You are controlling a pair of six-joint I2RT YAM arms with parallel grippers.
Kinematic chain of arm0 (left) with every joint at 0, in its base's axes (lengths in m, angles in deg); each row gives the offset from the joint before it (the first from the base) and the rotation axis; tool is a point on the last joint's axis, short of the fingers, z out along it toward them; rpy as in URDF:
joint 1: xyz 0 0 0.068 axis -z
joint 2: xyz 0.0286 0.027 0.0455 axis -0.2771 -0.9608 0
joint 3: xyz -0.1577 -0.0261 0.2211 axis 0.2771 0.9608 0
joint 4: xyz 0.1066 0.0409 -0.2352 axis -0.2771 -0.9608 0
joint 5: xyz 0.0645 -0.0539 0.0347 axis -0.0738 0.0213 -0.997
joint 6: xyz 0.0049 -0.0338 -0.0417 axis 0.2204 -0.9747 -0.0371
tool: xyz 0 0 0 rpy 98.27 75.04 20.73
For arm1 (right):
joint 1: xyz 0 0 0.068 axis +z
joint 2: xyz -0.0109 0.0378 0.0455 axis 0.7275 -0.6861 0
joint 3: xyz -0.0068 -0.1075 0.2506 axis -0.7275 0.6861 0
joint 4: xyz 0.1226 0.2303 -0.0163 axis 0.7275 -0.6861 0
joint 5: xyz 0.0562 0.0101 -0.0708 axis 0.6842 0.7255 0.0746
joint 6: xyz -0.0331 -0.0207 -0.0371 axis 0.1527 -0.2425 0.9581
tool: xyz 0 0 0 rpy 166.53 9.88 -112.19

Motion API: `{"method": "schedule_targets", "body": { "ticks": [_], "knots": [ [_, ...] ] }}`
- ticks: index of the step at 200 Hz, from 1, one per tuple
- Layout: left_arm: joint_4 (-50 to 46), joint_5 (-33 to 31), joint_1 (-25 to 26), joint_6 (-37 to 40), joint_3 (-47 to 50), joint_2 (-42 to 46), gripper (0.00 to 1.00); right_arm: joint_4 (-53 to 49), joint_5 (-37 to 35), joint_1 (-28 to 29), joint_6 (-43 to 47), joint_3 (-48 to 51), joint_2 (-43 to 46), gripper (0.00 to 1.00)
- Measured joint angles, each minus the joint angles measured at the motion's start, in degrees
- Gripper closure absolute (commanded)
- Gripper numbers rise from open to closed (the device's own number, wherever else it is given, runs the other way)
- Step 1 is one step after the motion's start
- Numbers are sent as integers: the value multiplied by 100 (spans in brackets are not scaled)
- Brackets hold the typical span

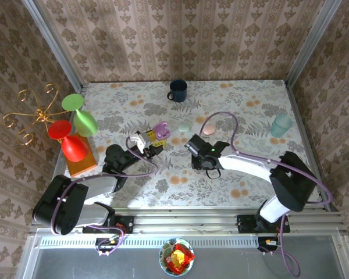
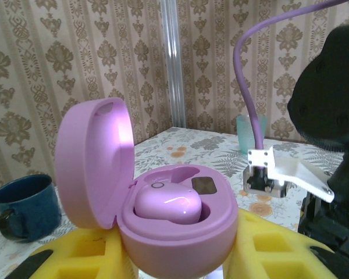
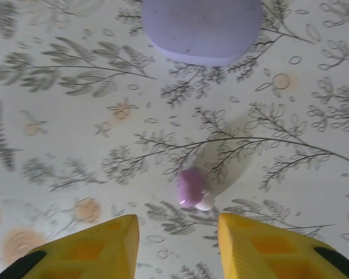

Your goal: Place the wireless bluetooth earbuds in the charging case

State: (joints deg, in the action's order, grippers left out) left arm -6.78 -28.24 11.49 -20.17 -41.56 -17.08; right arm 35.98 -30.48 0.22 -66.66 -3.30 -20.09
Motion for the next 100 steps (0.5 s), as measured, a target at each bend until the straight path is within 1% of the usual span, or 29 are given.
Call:
{"method": "schedule_targets", "body": {
  "ticks": [21,60,100],
  "knots": [
    [-2,-39,-68,-4,79,31,70,-581,-511,236,76,-529,-612,59],
    [-28,-155,-387,-39,138,74,70,-1513,-1311,638,221,-1526,-1606,61],
    [-153,-229,-481,-48,162,249,70,-1985,-1764,813,302,-1899,-2144,62]
  ]
}}
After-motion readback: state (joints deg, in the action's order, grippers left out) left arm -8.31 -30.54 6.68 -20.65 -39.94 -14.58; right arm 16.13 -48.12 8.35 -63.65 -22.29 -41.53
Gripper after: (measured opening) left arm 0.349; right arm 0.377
